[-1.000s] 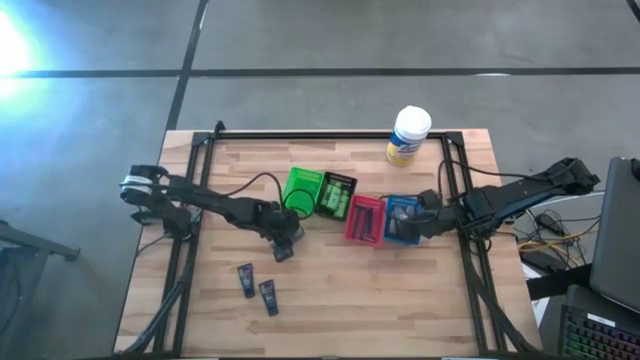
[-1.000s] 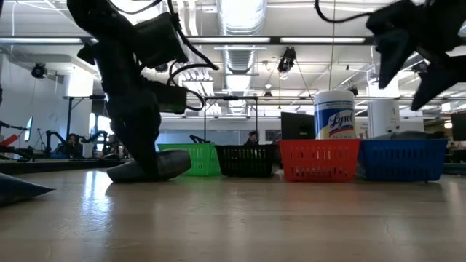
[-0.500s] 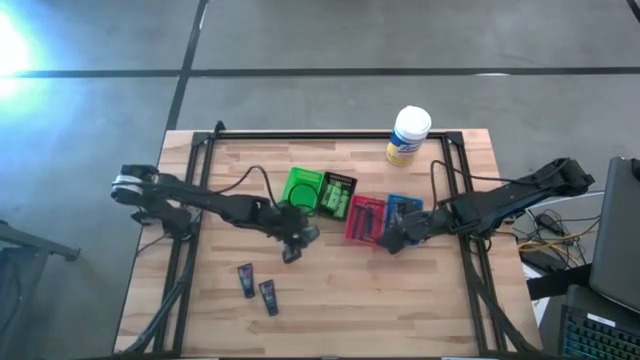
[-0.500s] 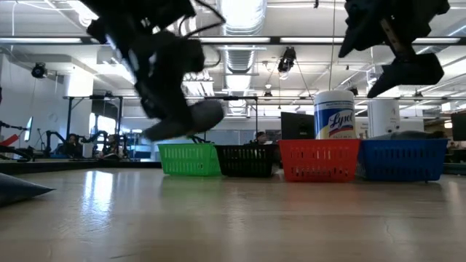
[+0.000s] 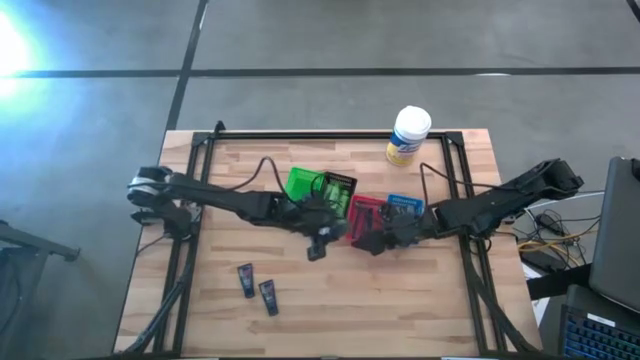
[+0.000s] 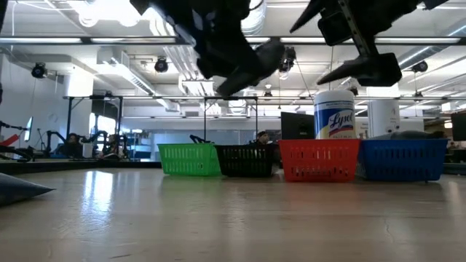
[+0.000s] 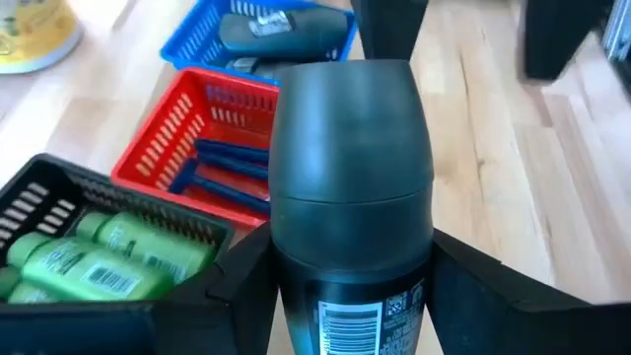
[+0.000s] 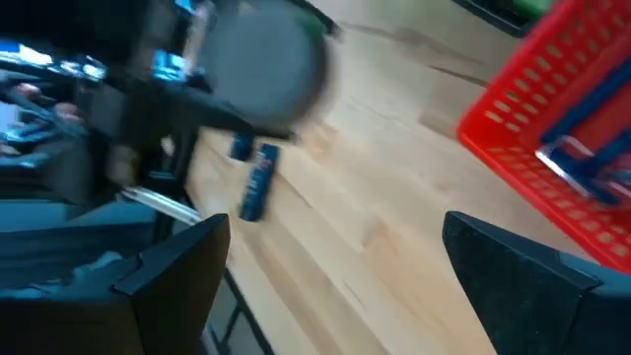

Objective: Pick & Place Travel size toiletries
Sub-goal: Put the deodorant into the blue bin

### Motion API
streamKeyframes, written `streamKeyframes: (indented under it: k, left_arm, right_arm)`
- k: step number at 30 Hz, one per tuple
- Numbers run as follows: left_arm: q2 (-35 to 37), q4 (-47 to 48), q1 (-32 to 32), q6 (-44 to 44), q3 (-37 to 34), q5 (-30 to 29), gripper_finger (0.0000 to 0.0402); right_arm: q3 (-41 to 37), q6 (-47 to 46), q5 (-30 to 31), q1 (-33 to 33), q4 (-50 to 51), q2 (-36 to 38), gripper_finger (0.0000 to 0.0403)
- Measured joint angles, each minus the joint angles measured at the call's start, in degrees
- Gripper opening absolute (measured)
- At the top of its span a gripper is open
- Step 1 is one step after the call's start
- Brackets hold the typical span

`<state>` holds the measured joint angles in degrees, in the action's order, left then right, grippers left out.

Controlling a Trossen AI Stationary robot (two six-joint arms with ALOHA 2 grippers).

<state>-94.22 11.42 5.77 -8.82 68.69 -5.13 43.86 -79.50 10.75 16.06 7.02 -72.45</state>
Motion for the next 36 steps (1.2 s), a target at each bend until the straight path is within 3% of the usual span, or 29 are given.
streamKeyframes:
  k: [15, 29, 36]
  left_arm:
    - [-12.2, 3.7, 1.1, 8.5, 14.9, -0.1, 0.0209]
    - [-12.7, 3.5, 1.2, 9.0, 15.8, 0.0, 0.0209]
    - [-12.7, 2.6, 1.3, 10.7, 15.7, 0.0, 0.0209]
  right_arm:
    - [0.0, -1.4, 2.9, -0.2, 0.1, 0.5, 0.0368]
    - [0.0, -1.6, 5.3, -0.8, 2.0, 0.2, 0.0368]
    - [0.0, -1.5, 3.1, -2.2, 1.4, 0.0, 0.0368]
